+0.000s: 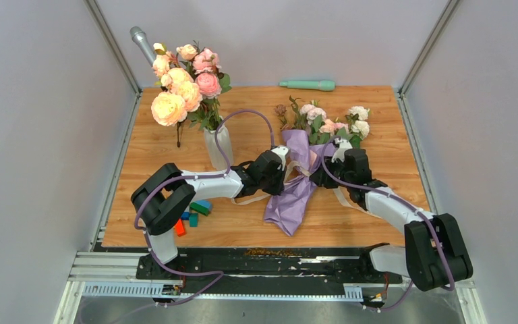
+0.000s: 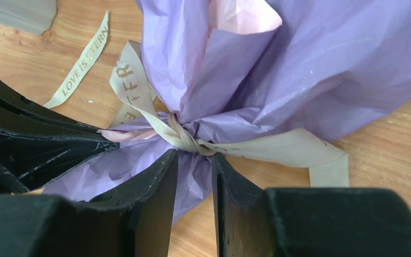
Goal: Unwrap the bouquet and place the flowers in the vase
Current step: Untie the ribbon from the wrapping paper.
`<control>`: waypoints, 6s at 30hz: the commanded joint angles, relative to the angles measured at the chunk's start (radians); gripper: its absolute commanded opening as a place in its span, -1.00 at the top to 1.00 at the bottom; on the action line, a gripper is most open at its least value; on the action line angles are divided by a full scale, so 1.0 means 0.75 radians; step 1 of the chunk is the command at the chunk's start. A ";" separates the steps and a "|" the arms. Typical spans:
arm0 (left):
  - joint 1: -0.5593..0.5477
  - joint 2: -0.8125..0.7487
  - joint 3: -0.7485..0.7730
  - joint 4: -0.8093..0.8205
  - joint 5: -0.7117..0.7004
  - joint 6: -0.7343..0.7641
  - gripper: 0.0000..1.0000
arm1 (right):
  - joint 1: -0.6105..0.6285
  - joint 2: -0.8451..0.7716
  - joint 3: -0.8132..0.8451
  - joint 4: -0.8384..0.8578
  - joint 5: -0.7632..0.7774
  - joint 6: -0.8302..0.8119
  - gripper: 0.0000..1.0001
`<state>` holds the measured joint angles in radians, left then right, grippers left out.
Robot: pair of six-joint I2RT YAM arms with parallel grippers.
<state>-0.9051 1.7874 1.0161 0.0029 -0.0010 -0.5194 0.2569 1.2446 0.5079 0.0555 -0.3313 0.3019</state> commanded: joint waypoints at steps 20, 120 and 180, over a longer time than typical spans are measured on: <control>0.004 -0.023 0.017 -0.029 -0.007 -0.007 1.00 | 0.048 0.101 0.117 0.063 -0.019 -0.061 0.71; 0.018 0.105 0.256 0.103 0.130 -0.386 0.02 | 0.100 -0.515 -0.002 -0.394 0.633 0.190 0.11; -0.008 -0.024 0.375 -0.217 0.016 0.030 1.00 | 0.150 0.083 0.239 0.000 -0.085 -0.120 0.25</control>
<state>-0.9073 1.8084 1.2522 -0.1635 0.0204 -0.5144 0.3614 1.3060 0.6445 0.0196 -0.3717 0.2504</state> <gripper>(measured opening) 0.006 0.376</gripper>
